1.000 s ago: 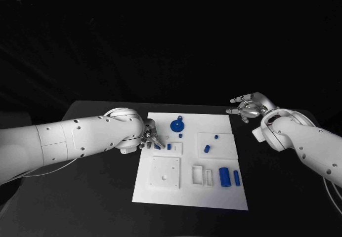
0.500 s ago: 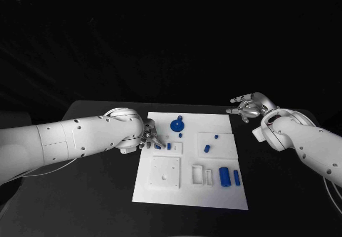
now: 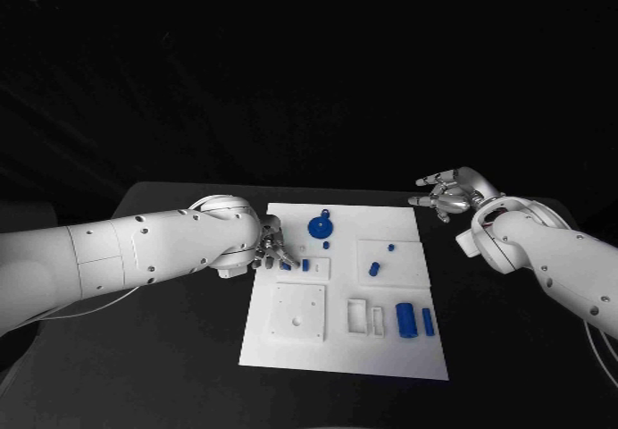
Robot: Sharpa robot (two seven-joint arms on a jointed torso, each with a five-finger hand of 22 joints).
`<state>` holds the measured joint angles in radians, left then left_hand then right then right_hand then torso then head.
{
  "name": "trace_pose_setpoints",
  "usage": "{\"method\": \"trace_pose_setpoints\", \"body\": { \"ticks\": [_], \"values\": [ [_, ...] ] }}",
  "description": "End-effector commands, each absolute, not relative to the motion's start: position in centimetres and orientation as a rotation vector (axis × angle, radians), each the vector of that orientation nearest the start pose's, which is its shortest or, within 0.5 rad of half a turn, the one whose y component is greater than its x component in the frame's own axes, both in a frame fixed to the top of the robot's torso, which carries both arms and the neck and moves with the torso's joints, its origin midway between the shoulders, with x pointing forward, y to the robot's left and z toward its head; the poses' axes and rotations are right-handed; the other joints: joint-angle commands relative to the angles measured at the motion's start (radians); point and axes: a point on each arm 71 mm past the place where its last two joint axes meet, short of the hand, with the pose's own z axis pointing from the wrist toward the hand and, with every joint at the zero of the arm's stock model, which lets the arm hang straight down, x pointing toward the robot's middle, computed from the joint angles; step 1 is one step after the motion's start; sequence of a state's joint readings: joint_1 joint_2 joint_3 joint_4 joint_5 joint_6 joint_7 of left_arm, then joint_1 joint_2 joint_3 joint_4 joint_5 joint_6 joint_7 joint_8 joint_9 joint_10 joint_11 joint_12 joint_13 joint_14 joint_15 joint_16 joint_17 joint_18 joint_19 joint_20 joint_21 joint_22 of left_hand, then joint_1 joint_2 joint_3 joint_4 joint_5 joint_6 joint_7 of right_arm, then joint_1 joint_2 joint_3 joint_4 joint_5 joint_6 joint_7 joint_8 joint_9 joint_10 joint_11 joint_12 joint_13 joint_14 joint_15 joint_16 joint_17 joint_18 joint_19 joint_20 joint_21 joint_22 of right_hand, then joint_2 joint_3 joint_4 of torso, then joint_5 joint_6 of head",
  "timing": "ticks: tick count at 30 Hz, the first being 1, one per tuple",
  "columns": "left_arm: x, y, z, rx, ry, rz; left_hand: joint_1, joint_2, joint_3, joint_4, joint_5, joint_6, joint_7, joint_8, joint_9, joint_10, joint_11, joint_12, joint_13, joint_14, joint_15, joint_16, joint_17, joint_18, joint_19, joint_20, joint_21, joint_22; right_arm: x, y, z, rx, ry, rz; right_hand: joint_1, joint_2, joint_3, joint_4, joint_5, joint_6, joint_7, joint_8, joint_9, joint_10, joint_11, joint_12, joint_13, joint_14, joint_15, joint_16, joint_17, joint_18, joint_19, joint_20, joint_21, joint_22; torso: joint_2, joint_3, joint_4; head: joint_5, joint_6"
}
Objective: Assemble the parts on the task board
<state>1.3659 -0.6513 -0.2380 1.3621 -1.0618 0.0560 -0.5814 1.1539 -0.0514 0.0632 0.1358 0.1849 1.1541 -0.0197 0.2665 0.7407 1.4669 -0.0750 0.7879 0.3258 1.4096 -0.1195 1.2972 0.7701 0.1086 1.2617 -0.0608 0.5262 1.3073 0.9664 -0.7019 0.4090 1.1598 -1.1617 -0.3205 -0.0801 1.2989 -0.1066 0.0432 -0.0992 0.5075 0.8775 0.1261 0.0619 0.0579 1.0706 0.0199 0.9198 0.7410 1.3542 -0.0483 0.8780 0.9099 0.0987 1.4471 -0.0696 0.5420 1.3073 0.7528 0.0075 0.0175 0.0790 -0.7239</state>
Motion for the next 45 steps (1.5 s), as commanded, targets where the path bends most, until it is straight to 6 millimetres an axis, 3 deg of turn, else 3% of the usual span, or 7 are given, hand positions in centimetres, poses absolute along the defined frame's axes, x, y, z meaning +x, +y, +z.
{"method": "trace_pose_setpoints", "body": {
  "ticks": [1, 38, 45],
  "values": [
    [50.86, 17.95, -22.34, -0.105, 2.300, -0.222, -0.001, -0.011, 0.001, 0.006, -0.002, 0.007, -0.001, -0.006, 0.001, 0.046, -0.009, 0.005, 0.001, 0.005, 0.001, -0.004, 0.002, -0.007, 0.000, -0.005, 0.004, 0.017, 55.29, -27.34, -19.10, 0.544, 1.549, 0.720, -0.009, 0.001, -0.003, 0.002, 0.006, -0.004, 0.001, -0.005, -0.001, -0.002, -0.002, 0.002, 0.001, -0.005, -0.004, -0.003, -0.002, 0.012, 0.006, -0.001, -0.004, 0.056, 0.000, 0.0000, 0.0004, 0.001, 0.000],
    [51.13, 18.34, -21.94, -0.085, 2.311, -0.199, 0.005, 0.006, -0.011, -0.021, -0.002, 0.008, -0.002, -0.008, 0.005, 0.046, -0.009, 0.009, -0.002, 0.006, 0.001, 0.000, 0.013, -0.007, 0.000, -0.004, 0.005, 0.018, 55.24, -27.37, -19.30, 0.545, 1.555, 0.719, -0.009, 0.001, -0.003, 0.002, 0.006, -0.004, 0.001, -0.005, -0.001, -0.002, -0.002, 0.002, 0.001, -0.005, -0.004, -0.003, -0.002, 0.012, 0.006, -0.001, -0.004, 0.056, 0.000, -0.0005, 0.0004, 0.001, -0.002],
    [51.27, 18.30, -21.86, -0.088, 2.305, -0.199, 0.010, 0.023, -0.020, -0.040, -0.004, 0.007, -0.003, -0.009, 0.007, 0.046, -0.010, 0.011, -0.006, 0.008, 0.000, -0.001, 0.015, -0.004, 0.000, -0.002, 0.006, 0.018, 55.22, -27.35, -19.37, 0.545, 1.556, 0.720, -0.009, 0.001, -0.003, 0.002, 0.006, -0.004, 0.001, -0.005, -0.001, -0.002, -0.002, 0.002, 0.001, -0.005, -0.004, -0.003, -0.002, 0.012, 0.006, -0.001, -0.004, 0.056, 0.000, -0.0002, -0.0004, 0.001, -0.002]
  ]
}}
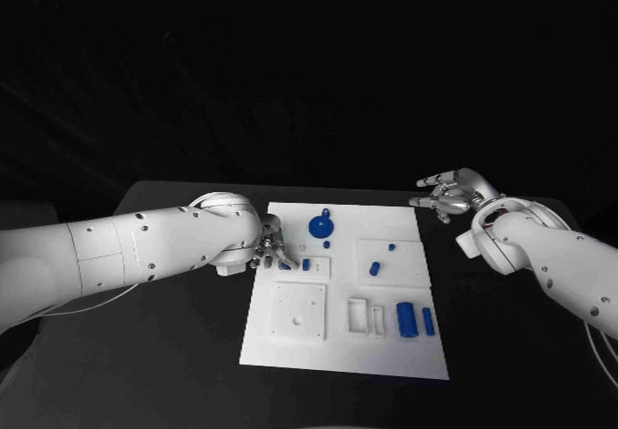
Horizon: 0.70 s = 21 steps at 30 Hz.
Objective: Assemble the parts on the task board
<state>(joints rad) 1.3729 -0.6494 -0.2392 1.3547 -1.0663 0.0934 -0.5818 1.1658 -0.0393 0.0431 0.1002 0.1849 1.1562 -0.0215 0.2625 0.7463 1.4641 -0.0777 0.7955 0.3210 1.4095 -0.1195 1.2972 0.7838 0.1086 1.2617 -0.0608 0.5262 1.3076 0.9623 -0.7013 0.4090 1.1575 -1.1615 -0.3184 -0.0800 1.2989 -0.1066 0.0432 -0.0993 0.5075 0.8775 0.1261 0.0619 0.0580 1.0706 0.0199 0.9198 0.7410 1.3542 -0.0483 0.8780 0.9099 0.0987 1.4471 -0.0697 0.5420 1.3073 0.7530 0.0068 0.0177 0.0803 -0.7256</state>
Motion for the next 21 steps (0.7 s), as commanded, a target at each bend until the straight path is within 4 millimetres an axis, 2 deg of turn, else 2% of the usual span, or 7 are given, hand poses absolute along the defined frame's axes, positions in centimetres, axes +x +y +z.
{"method": "trace_pose_setpoints", "body": {
  "ticks": [1, 6, 21],
  "values": [
    [51.31, 18.30, -21.85, -0.089, 2.305, -0.198, -0.001, 0.014, -0.003, -0.007, -0.004, 0.004, -0.001, -0.005, 0.001, 0.049, -0.007, 0.004, -0.001, 0.008, 0.000, -0.001, 0.002, -0.004, 0.000, -0.001, 0.006, 0.017, 55.22, -27.35, -19.38, 0.545, 1.556, 0.720, -0.009, 0.001, -0.003, 0.002, 0.006, -0.004, 0.001, -0.005, -0.001, -0.002, -0.002, 0.002, 0.001, -0.005, -0.004, -0.003, -0.002, 0.012, 0.006, -0.001, -0.004, 0.056, 0.000, 0.0007, -0.0007, 0.000, -0.001],
    [51.50, 18.27, -21.80, -0.090, 2.303, -0.195, 0.005, 0.022, -0.009, -0.017, -0.004, 0.004, -0.001, -0.005, 0.002, 0.049, -0.007, 0.004, -0.003, 0.008, 0.000, -0.001, 0.002, -0.004, 0.000, -0.001, 0.006, 0.017, 55.21, -27.36, -19.39, 0.546, 1.556, 0.719, -0.010, 0.003, -0.004, 0.003, 0.007, -0.003, 0.001, -0.005, -0.001, -0.001, -0.002, 0.003, 0.000, -0.005, -0.004, -0.003, -0.002, 0.012, 0.006, -0.001, -0.005, 0.056, 0.000, 0.0012, -0.0009, -0.001, -0.001],
    [51.79, 17.53, -21.74, -0.073, 2.317, -0.193, 0.004, 0.025, -0.015, -0.021, -0.005, 0.004, -0.001, -0.006, 0.002, 0.049, -0.007, 0.005, -0.004, 0.008, 0.000, -0.001, 0.005, -0.003, -0.001, 0.000, 0.006, 0.018, 55.21, -27.33, -19.41, 0.546, 1.557, 0.720, -0.010, 0.003, -0.004, 0.003, 0.007, -0.003, 0.001, -0.005, -0.001, -0.001, -0.002, 0.003, 0.000, -0.005, -0.004, -0.003, -0.002, 0.012, 0.006, -0.001, -0.005, 0.056, 0.000, 0.0010, -0.0005, -0.002, -0.001]
  ]
}}
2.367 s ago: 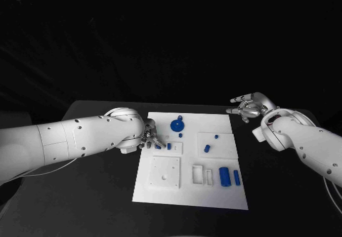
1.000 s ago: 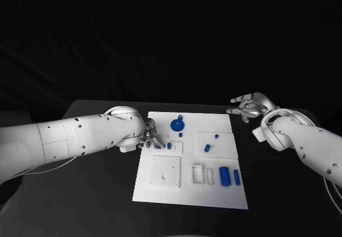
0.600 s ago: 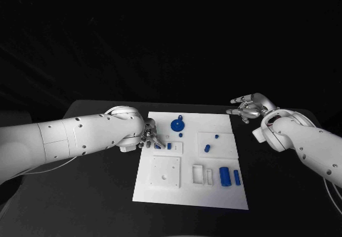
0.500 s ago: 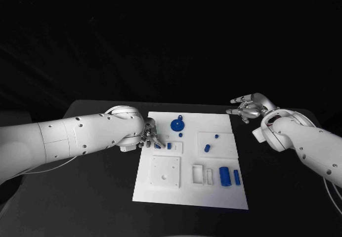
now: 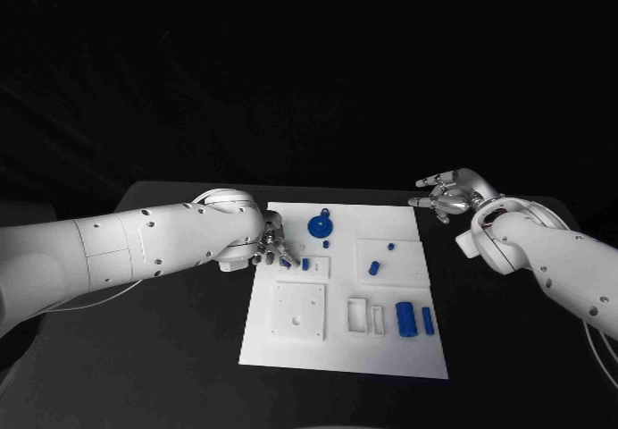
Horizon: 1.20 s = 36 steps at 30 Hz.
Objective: Assemble the parts on the task board
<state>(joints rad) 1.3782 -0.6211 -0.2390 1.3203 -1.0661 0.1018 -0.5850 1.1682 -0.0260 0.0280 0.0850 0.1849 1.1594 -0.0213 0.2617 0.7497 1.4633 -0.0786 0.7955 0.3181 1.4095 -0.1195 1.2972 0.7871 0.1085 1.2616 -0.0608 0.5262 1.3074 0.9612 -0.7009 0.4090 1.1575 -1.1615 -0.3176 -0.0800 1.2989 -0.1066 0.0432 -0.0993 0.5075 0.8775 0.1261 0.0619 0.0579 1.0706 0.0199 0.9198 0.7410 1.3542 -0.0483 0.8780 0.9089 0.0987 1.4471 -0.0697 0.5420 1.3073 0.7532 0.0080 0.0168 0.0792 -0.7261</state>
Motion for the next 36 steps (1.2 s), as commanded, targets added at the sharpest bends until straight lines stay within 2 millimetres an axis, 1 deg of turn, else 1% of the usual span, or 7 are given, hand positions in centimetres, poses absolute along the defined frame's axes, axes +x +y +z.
{"method": "trace_pose_setpoints", "body": {
  "ticks": [1, 4, 11, 16, 18, 19, 36],
  "values": [
    [51.78, 17.51, -21.74, -0.072, 2.318, -0.194, 0.002, 0.012, 0.001, -0.007, -0.005, 0.000, -0.001, -0.005, -0.002, 0.049, -0.006, 0.005, -0.001, 0.007, 0.000, -0.001, 0.001, -0.003, -0.001, 0.000, 0.006, 0.018, 55.21, -27.34, -19.42, 0.546, 1.557, 0.720, -0.010, 0.003, -0.004, 0.003, 0.007, -0.003, 0.001, -0.005, -0.001, -0.001, -0.002, 0.003, 0.000, -0.005, -0.004, -0.003, -0.001, 0.012, 0.006, -0.001, -0.005, 0.056, -0.001, -0.0003, 0.0007, -0.002, -0.001],
    [51.74, 17.43, -21.75, -0.067, 2.324, -0.193, 0.008, 0.016, 0.002, -0.012, -0.004, 0.000, -0.001, -0.006, -0.002, 0.049, -0.006, 0.005, -0.001, 0.007, 0.000, 0.000, 0.002, -0.003, -0.001, 0.000, 0.006, 0.018, 55.21, -27.38, -19.43, 0.546, 1.558, 0.719, -0.010, 0.003, -0.004, 0.003, 0.007, -0.003, 0.001, -0.005, -0.001, -0.001, -0.002, 0.003, 0.000, -0.005, -0.004, -0.003, -0.001, 0.012, 0.006, -0.001, -0.005, 0.056, -0.001, -0.0003, 0.0011, -0.002, -0.001],
    [51.66, 17.37, -21.77, -0.060, 2.336, -0.194, 0.020, 0.040, -0.012, -0.041, -0.004, 0.001, -0.002, -0.010, -0.006, 0.050, -0.006, 0.006, -0.005, 0.007, 0.001, 0.001, 0.006, 0.002, -0.003, 0.007, 0.007, 0.018, 55.20, -27.38, -19.47, 0.547, 1.558, 0.718, -0.009, 0.003, -0.004, 0.004, 0.007, -0.004, 0.001, -0.005, -0.001, -0.001, -0.003, 0.004, 0.000, -0.005, -0.003, -0.003, -0.001, 0.012, 0.007, -0.001, -0.005, 0.056, -0.001, -0.0007, 0.0011, -0.001, -0.001],
    [51.60, 17.33, -21.74, -0.059, 2.348, -0.198, 0.038, 0.073, -0.014, -0.062, 0.002, -0.001, -0.003, -0.011, -0.004, 0.050, -0.006, 0.010, -0.011, 0.007, 0.002, 0.005, 0.011, 0.013, -0.006, 0.020, 0.010, 0.019, 55.20, -27.35, -19.50, 0.547, 1.559, 0.719, -0.009, 0.003, -0.004, 0.004, 0.007, -0.004, 0.001, -0.005, -0.001, -0.001, -0.003, 0.004, 0.000, -0.005, -0.003, -0.003, -0.001, 0.012, 0.007, -0.001, -0.005, 0.056, -0.001, -0.0013, 0.0014, 0.000, -0.001],
    [51.61, 17.33, -21.71, -0.059, 2.349, -0.199, 0.038, 0.075, -0.016, -0.064, 0.002, -0.002, -0.003, -0.011, -0.003, 0.050, -0.006, 0.011, -0.012, 0.007, 0.002, 0.006, 0.013, 0.015, -0.006, 0.022, 0.010, 0.019, 55.20, -27.35, -19.50, 0.547, 1.559, 0.719, -0.009, 0.003, -0.004, 0.004, 0.007, -0.004, 0.001, -0.005, -0.001, -0.001, -0.003, 0.004, 0.000, -0.005, -0.003, -0.003, -0.001, 0.012, 0.007, -0.001, -0.005, 0.056, -0.001, -0.0013, 0.0017, 0.000, -0.001],
    [51.60, 17.32, -21.69, -0.058, 2.349, -0.199, 0.038, 0.081, -0.023, -0.070, 0.003, -0.002, -0.003, -0.010, 0.000, 0.050, -0.006, 0.013, -0.016, 0.007, 0.002, 0.006, 0.013, 0.022, -0.007, 0.028, 0.013, 0.019, 55.19, -27.34, -19.51, 0.547, 1.559, 0.719, -0.009, 0.003, -0.004, 0.004, 0.007, -0.004, 0.001, -0.005, -0.001, -0.001, -0.003, 0.004, 0.000, -0.005, -0.003, -0.003, -0.001, 0.012, 0.007, -0.001, -0.005, 0.056, 0.000, -0.0011, 0.0018, 0.000, -0.001],
    [51.58, 17.45, -21.64, -0.056, 2.354, -0.194, 0.036, 0.085, -0.027, -0.072, 0.005, -0.002, -0.003, -0.010, 0.002, 0.050, -0.007, 0.015, -0.020, 0.008, 0.002, 0.006, 0.013, 0.026, -0.006, 0.030, 0.015, 0.018, 55.19, -27.34, -19.53, 0.547, 1.560, 0.719, -0.009, 0.003, -0.004, 0.004, 0.007, -0.003, 0.001, -0.005, -0.001, 0.000, -0.003, 0.003, -0.001, -0.005, -0.003, -0.004, -0.001, 0.013, 0.006, -0.001, -0.010, 0.055, 0.000, -0.0013, 0.0014, 0.002, -0.003]
  ]
}}
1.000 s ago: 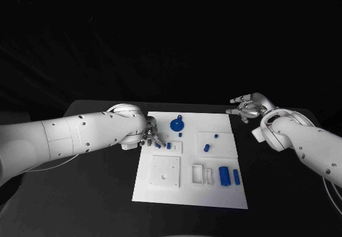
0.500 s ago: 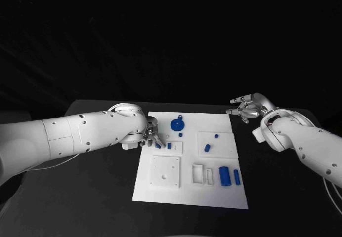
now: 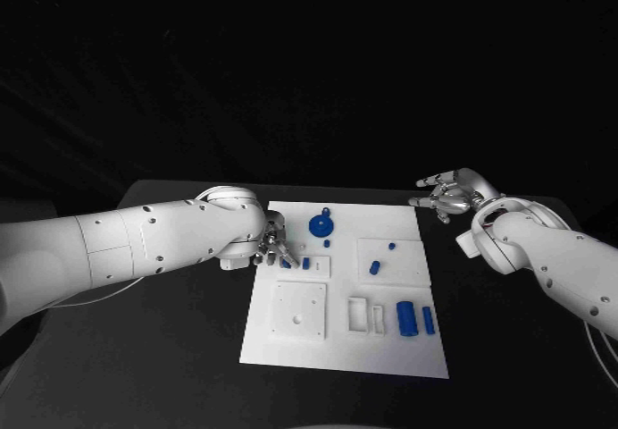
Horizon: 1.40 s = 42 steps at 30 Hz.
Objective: Assemble the parts on the task board
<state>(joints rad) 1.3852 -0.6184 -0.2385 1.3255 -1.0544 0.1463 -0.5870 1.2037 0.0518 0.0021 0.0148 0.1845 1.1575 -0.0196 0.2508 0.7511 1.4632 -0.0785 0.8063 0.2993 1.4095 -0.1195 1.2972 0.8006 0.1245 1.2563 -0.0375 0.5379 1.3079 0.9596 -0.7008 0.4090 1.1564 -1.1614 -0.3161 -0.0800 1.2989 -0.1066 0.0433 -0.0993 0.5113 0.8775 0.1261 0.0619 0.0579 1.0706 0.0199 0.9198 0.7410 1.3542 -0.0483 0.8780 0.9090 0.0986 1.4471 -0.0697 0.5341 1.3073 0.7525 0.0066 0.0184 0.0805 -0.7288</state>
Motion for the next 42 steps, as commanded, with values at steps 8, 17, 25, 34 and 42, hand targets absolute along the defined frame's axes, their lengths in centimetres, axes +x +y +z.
{"method": "trace_pose_setpoints", "body": {
  "ticks": [8, 17, 25, 34, 42],
  "values": [
    [51.62, 17.51, -21.62, -0.061, 2.350, -0.194, -0.018, -0.002, -0.013, 0.009, 0.002, 0.001, -0.005, 0.002, 0.003, 0.050, -0.007, 0.004, -0.003, 0.009, 0.002, 0.005, 0.000, 0.010, 0.001, 0.003, 0.005, 0.017, 55.19, -27.36, -19.54, 0.547, 1.560, 0.718, -0.009, 0.003, -0.004, 0.004, 0.003, -0.003, 0.001, -0.005, -0.001, 0.000, -0.003, 0.003, -0.001, -0.005, -0.003, -0.004, -0.001, 0.013, 0.006, -0.001, -0.003, 0.055, 0.000, 0.0002, -0.0006, 0.001, 0.000],
    [51.70, 17.45, -21.60, -0.067, 2.345, -0.196, -0.069, -0.047, 0.008, 0.073, -0.016, 0.004, -0.003, 0.003, 0.009, 0.050, -0.007, 0.002, -0.001, 0.012, 0.000, -0.003, -0.003, -0.012, 0.005, -0.019, 0.002, 0.017, 55.18, -27.37, -19.52, 0.547, 1.559, 0.718, -0.009, 0.003, -0.004, 0.004, 0.003, -0.003, 0.001, -0.005, -0.001, 0.000, -0.003, 0.003, -0.001, -0.005, -0.003, -0.004, -0.001, 0.013, 0.006, -0.001, -0.003, 0.055, 0.000, 0.0007, -0.0007, 0.002, 0.001],
    [51.77, 17.37, -21.59, -0.067, 2.343, -0.195, -0.085, -0.067, 0.026, 0.095, -0.018, 0.005, -0.002, 0.004, 0.013, 0.050, -0.007, 0.001, 0.001, 0.012, 0.000, -0.005, -0.002, -0.021, 0.007, -0.028, -0.001, 0.017, 55.17, -27.38, -19.52, 0.547, 1.559, 0.718, -0.009, 0.003, -0.004, 0.004, 0.003, -0.003, 0.001, -0.005, -0.001, 0.000, -0.003, 0.003, -0.001, -0.005, -0.003, -0.004, -0.001, 0.013, 0.006, -0.001, -0.003, 0.055, 0.000, 0.0013, -0.0015, 0.002, 0.001],
    [51.82, 17.34, -21.59, -0.068, 2.342, -0.195, -0.086, -0.077, 0.037, 0.103, -0.019, 0.005, -0.002, 0.005, 0.015, 0.050, -0.008, 0.000, 0.001, 0.013, -0.001, -0.006, 0.000, -0.025, 0.009, -0.032, -0.001, 0.017, 55.19, -27.39, -19.54, 0.547, 1.559, 0.718, -0.009, 0.003, -0.004, 0.004, 0.003, -0.003, 0.001, -0.005, -0.001, 0.000, -0.003, 0.003, -0.001, -0.005, -0.003, -0.004, -0.001, 0.013, 0.006, -0.001, -0.003, 0.055, 0.000, 0.0011, -0.0009, 0.002, 0.000],
    [51.90, 17.34, -21.56, -0.070, 2.336, -0.194, -0.094, -0.095, 0.047, 0.125, -0.024, 0.007, -0.002, 0.005, 0.017, 0.050, -0.008, 0.001, 0.001, 0.015, -0.002, -0.006, 0.001, -0.028, 0.011, -0.036, -0.004, 0.017, 55.20, -27.36, -19.61, 0.548, 1.560, 0.718, -0.009, 0.003, -0.004, 0.004, 0.003, -0.003, 0.001, -0.005, -0.001, 0.000, -0.003, 0.003, -0.001, -0.005, -0.003, -0.004, -0.001, 0.013, 0.006, -0.001, -0.003, 0.055, 0.001, 0.0004, -0.0008, 0.000, 0.001]
  ]
}}
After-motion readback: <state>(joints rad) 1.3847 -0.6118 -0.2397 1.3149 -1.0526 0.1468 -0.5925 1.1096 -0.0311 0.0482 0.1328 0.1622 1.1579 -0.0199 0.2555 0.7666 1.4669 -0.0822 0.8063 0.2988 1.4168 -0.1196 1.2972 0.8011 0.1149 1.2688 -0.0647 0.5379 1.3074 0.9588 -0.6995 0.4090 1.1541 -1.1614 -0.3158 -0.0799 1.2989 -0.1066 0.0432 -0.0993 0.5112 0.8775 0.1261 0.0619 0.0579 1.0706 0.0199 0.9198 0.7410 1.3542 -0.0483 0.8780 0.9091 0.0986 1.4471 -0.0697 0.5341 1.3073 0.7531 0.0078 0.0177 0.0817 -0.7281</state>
